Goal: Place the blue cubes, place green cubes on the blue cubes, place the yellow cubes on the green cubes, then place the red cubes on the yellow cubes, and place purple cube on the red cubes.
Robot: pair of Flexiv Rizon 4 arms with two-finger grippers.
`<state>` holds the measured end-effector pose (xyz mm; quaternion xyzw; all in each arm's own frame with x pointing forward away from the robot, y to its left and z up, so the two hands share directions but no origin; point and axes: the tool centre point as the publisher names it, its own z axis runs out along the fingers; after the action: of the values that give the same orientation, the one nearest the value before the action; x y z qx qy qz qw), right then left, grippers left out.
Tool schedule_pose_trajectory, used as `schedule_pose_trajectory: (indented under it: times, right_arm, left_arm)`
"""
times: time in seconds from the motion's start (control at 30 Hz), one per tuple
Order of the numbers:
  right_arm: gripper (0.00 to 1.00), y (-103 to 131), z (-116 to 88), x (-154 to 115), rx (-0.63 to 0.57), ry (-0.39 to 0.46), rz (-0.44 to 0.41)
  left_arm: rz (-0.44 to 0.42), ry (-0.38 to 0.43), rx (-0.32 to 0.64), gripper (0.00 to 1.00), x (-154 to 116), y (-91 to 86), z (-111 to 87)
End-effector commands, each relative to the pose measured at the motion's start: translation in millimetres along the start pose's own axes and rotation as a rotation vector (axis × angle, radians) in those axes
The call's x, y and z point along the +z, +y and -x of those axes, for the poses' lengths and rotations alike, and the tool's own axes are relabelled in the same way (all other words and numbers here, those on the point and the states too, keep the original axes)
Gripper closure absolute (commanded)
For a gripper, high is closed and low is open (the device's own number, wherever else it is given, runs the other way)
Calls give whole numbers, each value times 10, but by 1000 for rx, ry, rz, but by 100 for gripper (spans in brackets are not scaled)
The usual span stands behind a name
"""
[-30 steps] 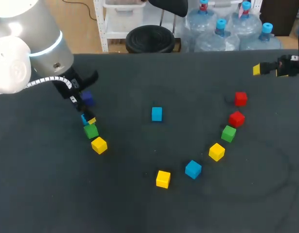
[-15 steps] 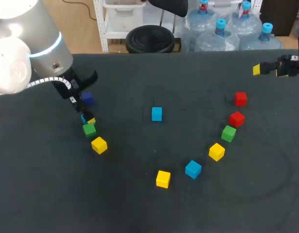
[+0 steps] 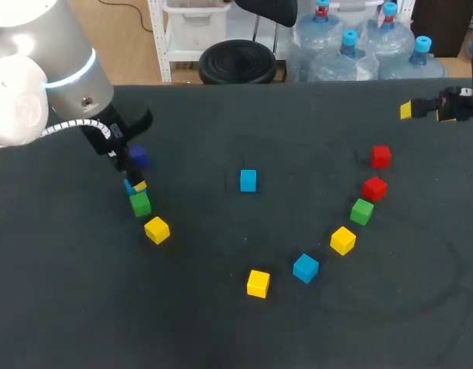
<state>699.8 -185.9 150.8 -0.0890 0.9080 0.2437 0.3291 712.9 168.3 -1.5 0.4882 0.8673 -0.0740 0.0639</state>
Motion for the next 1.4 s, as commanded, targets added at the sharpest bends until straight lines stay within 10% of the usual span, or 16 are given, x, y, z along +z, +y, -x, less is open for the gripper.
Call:
schedule_pose_trajectory:
  times: [0.03, 0.27, 0.67, 1.4]
  right_arm:
    - [0, 7, -2, 1, 0, -1, -3]
    - [0, 7, -2, 1, 0, -1, -3]
    - [0, 7, -2, 1, 0, -1, -3]
    - [0, 7, -2, 1, 0, -1, -3]
  left_arm:
    - [-10, 4, 2, 41, 10, 38, 12]
    - [-6, 3, 4, 100, 12, 36, 11]
    - [-11, 8, 60, 100, -50, -123, 164]
    - [-92, -38, 544, 100, -278, -527, 1038]
